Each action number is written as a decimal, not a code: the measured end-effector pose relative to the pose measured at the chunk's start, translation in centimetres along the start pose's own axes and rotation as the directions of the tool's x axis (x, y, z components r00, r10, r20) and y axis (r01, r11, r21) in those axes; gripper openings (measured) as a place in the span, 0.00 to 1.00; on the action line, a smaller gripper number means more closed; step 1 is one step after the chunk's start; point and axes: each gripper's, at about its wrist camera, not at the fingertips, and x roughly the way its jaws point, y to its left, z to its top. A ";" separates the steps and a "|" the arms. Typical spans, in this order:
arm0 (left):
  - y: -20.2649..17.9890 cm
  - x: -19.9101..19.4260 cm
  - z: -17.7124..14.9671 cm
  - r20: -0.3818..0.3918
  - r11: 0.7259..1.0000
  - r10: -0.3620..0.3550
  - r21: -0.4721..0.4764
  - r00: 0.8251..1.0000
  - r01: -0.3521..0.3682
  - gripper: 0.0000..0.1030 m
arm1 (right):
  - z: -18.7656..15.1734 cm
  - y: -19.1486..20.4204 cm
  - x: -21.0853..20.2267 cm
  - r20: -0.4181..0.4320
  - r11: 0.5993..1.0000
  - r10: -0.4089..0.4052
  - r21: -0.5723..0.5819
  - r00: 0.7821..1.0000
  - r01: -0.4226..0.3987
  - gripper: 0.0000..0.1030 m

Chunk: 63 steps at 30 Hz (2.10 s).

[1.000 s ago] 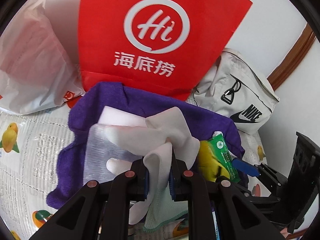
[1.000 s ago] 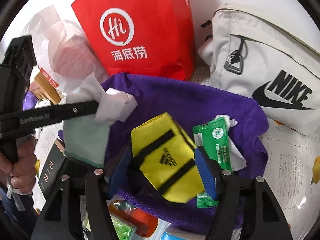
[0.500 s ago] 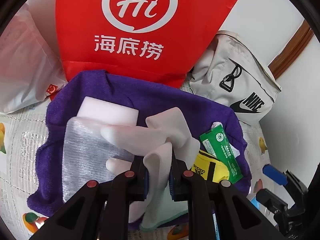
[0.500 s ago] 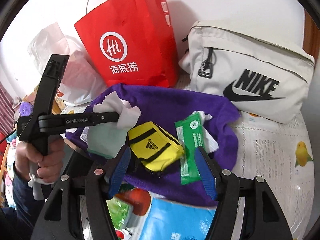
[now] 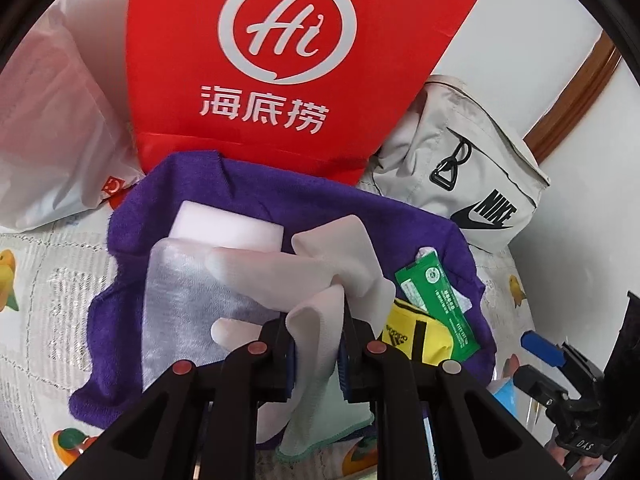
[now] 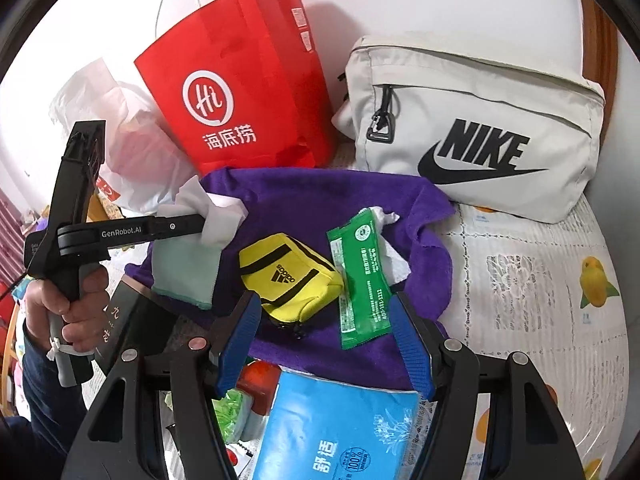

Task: Organize soft objects
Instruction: 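Lower the gloves and yellow pouch onto the towel and open both tools, then move both tools back toward the items left on the bed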

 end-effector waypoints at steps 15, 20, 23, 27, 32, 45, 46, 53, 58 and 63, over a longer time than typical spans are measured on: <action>-0.4 0.4 0.3 -0.007 0.994 0.096 -0.046 0.995 -0.096 0.61 | -1.7 -0.4 -0.7 -0.036 0.999 -0.015 0.029 0.999 0.016 0.64; -0.5 -2.0 -0.2 0.017 0.994 0.106 -0.043 0.994 -0.105 0.61 | -2.4 0.5 -1.8 -0.034 1.000 -0.006 0.009 0.999 0.007 0.64; -0.5 -3.7 -0.9 0.030 0.995 0.096 -0.044 0.995 -0.095 0.61 | -3.0 1.1 -2.6 -0.031 1.000 -0.005 -0.003 0.999 0.005 0.64; -1.1 -5.4 -2.3 0.029 0.995 0.096 -0.024 0.995 -0.095 0.61 | -4.2 1.5 -3.9 -0.036 1.000 -0.005 -0.009 0.999 0.005 0.64; -2.4 -7.1 -4.9 0.027 0.995 0.098 -0.004 0.995 -0.098 0.62 | -5.8 1.7 -5.8 -0.027 1.000 -0.006 -0.003 1.000 0.006 0.64; -5.1 -10.8 -12.0 0.044 0.990 0.143 0.001 0.989 -0.143 0.71 | -9.8 3.1 -9.5 -0.015 1.000 -0.002 -0.029 1.000 0.002 0.65; -5.3 -11.0 -12.5 0.047 0.990 0.140 0.000 0.989 -0.140 0.71 | -10.3 3.2 -9.9 -0.014 0.999 -0.002 -0.032 1.000 0.001 0.65; -6.6 -11.7 -15.3 0.094 0.988 0.154 0.008 0.984 -0.155 0.71 | -12.5 3.4 -12.1 -0.002 0.999 -0.019 -0.046 1.000 0.019 0.65; -8.2 -11.4 -17.1 0.143 0.990 0.126 0.045 0.982 -0.134 0.71 | -13.9 2.8 -12.9 -0.002 0.999 -0.021 -0.029 1.000 0.021 0.65; -9.2 -9.0 -17.6 0.080 0.983 0.164 0.073 0.983 -0.169 0.71 | -15.1 2.3 -13.1 -0.008 0.999 -0.022 -0.026 1.000 0.022 0.65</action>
